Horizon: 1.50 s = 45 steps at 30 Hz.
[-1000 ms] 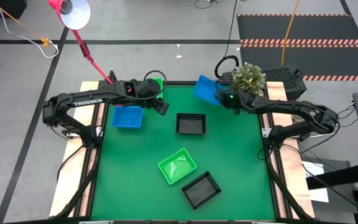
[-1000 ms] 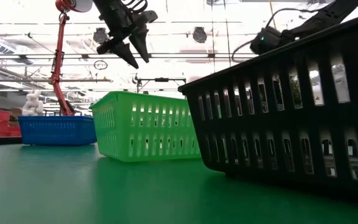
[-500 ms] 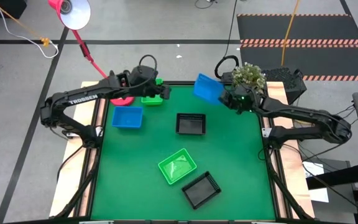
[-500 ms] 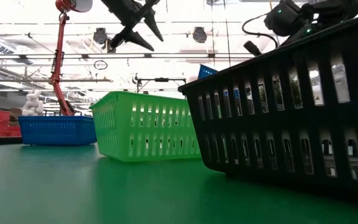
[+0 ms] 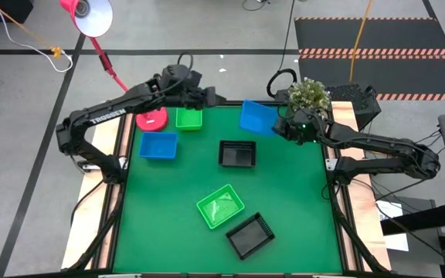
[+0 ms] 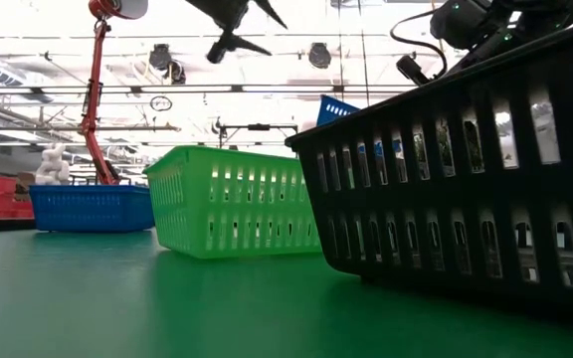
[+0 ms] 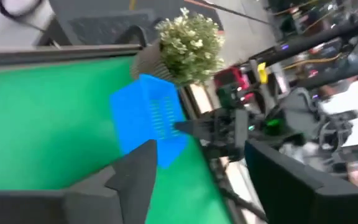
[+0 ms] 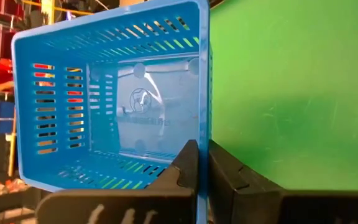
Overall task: Stack baskets by color
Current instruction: Stack the right blue bin on the left stacked blue bins
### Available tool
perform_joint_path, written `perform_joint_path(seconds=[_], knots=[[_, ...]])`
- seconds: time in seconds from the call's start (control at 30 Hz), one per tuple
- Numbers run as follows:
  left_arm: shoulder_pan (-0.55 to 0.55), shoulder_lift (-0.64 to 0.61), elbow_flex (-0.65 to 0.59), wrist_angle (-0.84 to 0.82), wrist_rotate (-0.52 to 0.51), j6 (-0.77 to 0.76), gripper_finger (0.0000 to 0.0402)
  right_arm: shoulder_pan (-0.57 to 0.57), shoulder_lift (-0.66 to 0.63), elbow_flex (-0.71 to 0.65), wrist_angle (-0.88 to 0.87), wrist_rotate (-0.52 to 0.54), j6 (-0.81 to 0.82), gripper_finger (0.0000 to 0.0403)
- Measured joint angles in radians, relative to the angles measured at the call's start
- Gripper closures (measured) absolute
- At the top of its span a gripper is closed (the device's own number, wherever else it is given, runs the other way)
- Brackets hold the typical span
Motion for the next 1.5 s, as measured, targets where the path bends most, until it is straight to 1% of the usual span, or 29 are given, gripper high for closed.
perform_joint_path(seconds=[0.07, 0.2, 0.33, 0.43, 0.53, 0.67, 0.9, 1.0, 1.13, 1.3, 1.4, 1.5], knots=[[-0.001, 0.028, -0.003, 0.007, 0.005, -0.054, 0.0133, 0.000, 0.000, 0.000, -0.001, -0.004, -0.012, 0.0400], [-0.023, 0.091, -0.003, 0.060, 0.037, -0.056, 0.0086, -0.001, 0.000, 0.000, -0.001, -0.025, -0.016, 0.0400], [-0.052, 0.160, -0.003, 0.095, 0.027, -0.079, 0.0049, 0.000, 0.000, 0.000, -0.023, -0.054, -0.043, 0.0400], [-0.061, 0.203, -0.003, 0.103, -0.022, -0.086, 0.0043, 0.000, 0.000, 0.000, -0.049, -0.055, -0.058, 0.0400], [-0.065, 0.243, -0.003, 0.111, -0.045, -0.087, 0.0052, 0.000, 0.000, 0.000, -0.045, -0.054, -0.067, 0.0399], [-0.064, 0.292, -0.003, 0.121, -0.049, -0.089, 0.0085, 0.000, 0.000, 0.000, -0.045, -0.053, -0.086, 0.0399], [-0.064, 0.351, -0.003, 0.191, -0.042, -0.087, 0.0164, 0.000, 0.000, 0.000, -0.043, -0.052, -0.097, 0.0399], [-0.063, 0.361, -0.003, 0.194, -0.036, -0.085, 0.0204, 0.000, 0.000, 0.000, -0.040, -0.051, -0.097, 0.0399], [-0.063, 0.363, -0.003, 0.191, -0.032, -0.056, 0.0267, -0.001, 0.000, 0.000, -0.032, -0.048, -0.110, 0.0391], [-0.055, 0.363, -0.003, 0.181, -0.037, -0.017, 0.0338, -0.001, 0.000, 0.000, 0.013, -0.050, -0.129, 0.0354], [-0.045, 0.363, -0.003, 0.175, -0.025, 0.002, 0.0367, -0.001, 0.000, 0.000, 0.060, -0.050, -0.159, 0.0321], [-0.028, 0.359, -0.005, 0.159, 0.008, 0.016, 0.0387, -0.001, -0.004, 0.000, 0.096, -0.058, -0.172, 0.0279]])
